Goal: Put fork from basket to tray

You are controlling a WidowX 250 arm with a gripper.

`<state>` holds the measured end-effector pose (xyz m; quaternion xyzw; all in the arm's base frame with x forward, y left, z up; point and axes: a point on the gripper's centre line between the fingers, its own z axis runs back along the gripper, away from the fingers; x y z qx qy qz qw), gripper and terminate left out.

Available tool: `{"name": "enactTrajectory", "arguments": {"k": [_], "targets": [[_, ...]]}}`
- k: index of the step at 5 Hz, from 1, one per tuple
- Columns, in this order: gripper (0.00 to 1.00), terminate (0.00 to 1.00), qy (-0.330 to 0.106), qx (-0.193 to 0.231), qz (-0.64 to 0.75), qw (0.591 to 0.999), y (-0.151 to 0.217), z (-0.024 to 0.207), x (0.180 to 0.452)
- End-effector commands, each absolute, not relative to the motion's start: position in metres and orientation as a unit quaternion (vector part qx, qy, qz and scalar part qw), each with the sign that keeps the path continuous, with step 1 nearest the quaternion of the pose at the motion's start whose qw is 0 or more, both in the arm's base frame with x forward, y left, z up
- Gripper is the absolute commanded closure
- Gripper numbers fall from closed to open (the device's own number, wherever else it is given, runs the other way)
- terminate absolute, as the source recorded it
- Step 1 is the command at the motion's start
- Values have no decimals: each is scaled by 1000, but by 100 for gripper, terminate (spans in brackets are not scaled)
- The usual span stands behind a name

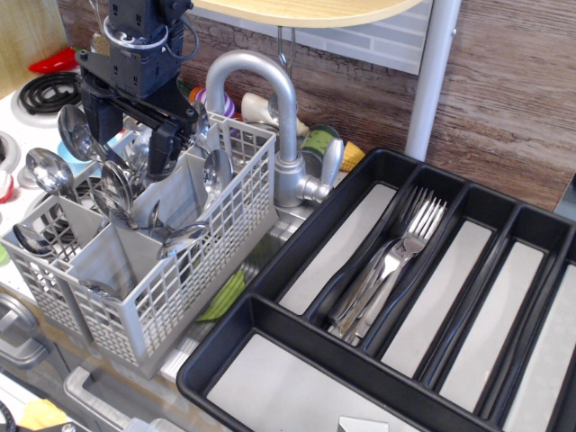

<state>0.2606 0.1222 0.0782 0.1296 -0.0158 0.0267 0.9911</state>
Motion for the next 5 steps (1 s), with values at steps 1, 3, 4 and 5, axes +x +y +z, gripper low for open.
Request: {"name": "enactTrajectory", "arguments": {"k": [1,3,4,5], "targets": [[0,0,-16,130,27,991,122,78,261],[0,0,-23,159,2,987,125,74,269],[0,0,-38,185,-11,982,128,68,269],[0,0,-38,182,-10,983,129,60,266]]}}
